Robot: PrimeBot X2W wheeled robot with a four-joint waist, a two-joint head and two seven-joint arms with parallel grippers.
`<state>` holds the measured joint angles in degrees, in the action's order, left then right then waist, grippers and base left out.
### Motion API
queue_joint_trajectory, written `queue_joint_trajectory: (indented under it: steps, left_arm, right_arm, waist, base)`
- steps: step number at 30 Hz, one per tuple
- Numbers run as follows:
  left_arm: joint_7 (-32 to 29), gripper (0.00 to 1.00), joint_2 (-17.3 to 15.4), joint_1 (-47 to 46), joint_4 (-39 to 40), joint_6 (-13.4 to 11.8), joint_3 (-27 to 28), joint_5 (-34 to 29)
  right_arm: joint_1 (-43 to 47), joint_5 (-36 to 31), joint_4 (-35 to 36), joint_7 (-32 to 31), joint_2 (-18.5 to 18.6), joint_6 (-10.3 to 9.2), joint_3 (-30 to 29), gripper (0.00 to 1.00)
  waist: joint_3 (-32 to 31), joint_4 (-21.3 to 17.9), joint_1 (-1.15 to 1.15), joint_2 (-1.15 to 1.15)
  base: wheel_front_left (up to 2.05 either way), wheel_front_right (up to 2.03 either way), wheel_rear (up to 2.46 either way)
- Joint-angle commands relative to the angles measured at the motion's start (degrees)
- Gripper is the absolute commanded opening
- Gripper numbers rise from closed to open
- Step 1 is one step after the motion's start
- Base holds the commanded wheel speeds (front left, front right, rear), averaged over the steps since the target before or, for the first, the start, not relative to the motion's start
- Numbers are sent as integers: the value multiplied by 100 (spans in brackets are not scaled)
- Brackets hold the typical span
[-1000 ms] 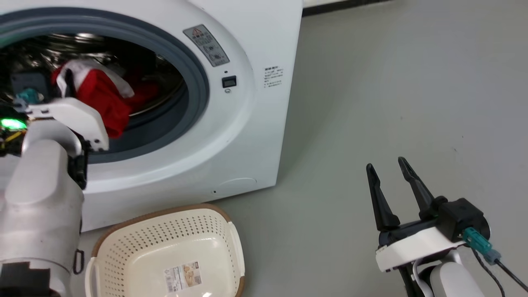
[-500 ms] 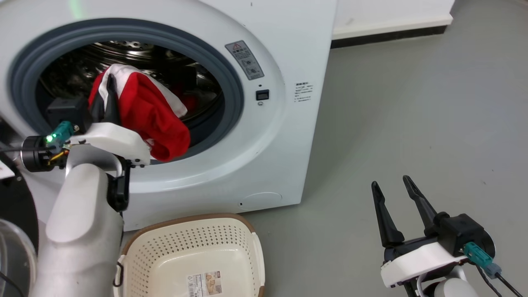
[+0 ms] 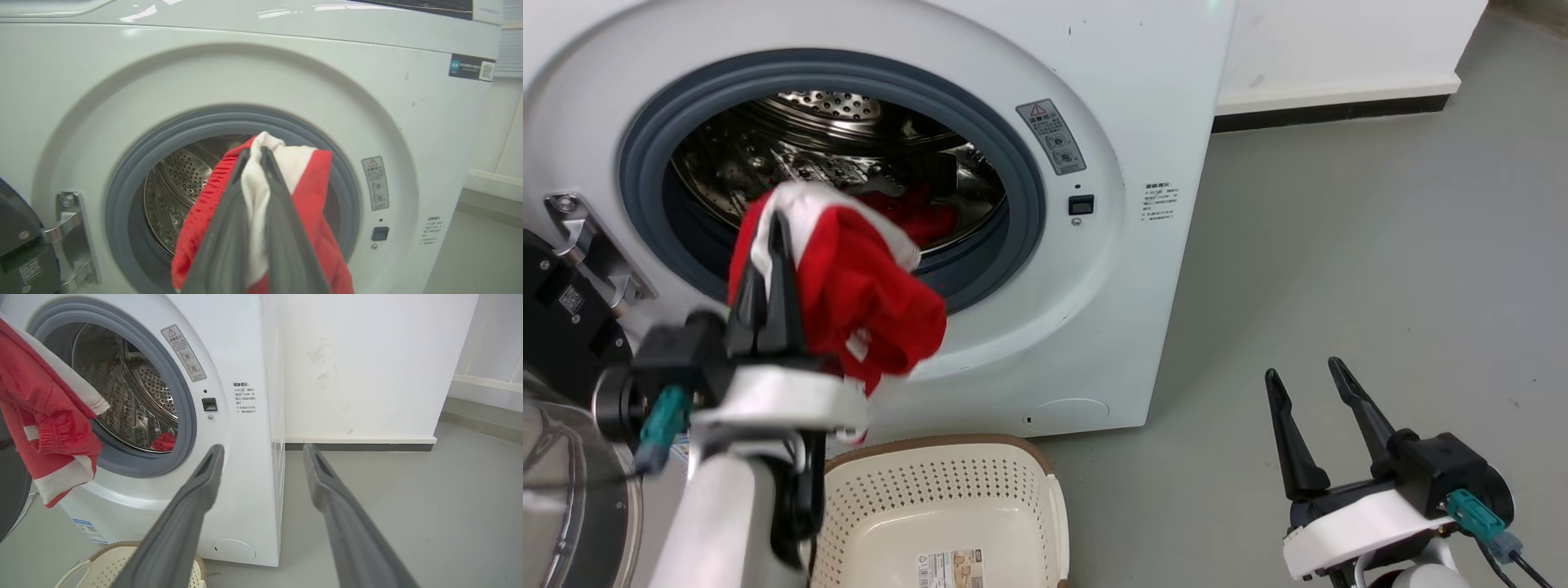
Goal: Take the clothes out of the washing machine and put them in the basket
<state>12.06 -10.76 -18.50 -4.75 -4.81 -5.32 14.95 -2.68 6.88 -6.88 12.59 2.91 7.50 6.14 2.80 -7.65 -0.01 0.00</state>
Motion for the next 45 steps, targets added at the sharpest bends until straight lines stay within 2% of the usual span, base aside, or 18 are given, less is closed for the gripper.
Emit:
queue_joint_trajectory:
  steps: [1,5,6,10,14,21,31,39,45]
  left_arm:
    - [-100,0,3,369,364,-91,-8,-2]
    - [-327,0,58,1105,1026,-257,-83,-22]
    - [-437,0,147,1597,1165,-339,-95,86]
    - [-474,0,336,2076,877,-423,-92,346]
    - [-357,0,484,2189,106,-287,-198,563]
    - [-80,0,589,1510,-1577,16,-351,750]
    - [171,0,693,108,-3984,281,-423,912]
    - [137,0,691,-926,-5462,336,-392,1001]
    - [-114,0,612,-1623,-6360,252,-397,1043]
  right_arm:
    - [78,-64,59,-22,-5,-2,-18,100]
    - [122,-88,113,-57,-5,-3,-28,100]
    - [131,-94,147,-76,-5,-3,-4,100]
    - [103,-52,186,-64,-5,-2,15,100]
    - [7,-49,198,-49,-5,-2,50,100]
    - [-251,-39,189,3,-5,-3,133,100]
    - [-652,-96,194,39,-5,-3,300,100]
    - [-998,-123,224,67,-5,-3,386,100]
    - [-1260,-86,221,124,-5,-3,495,100]
  waist:
    - [10,29,1,0]
    - [31,78,1,0]
    - [88,106,1,0]
    - [237,165,1,0]
    - [458,239,1,0]
    - [987,322,1,0]
    - [1832,265,1,0]
    - [2583,150,1,0]
    - [3132,63,1,0]
  base:
    - [0,0,0]
    - [0,0,0]
    - [0,0,0]
    - [0,0,0]
    - [0,0,0]
    - [0,0,0]
    - [0,0,0]
    - [0,0,0]
    - [0,0,0]
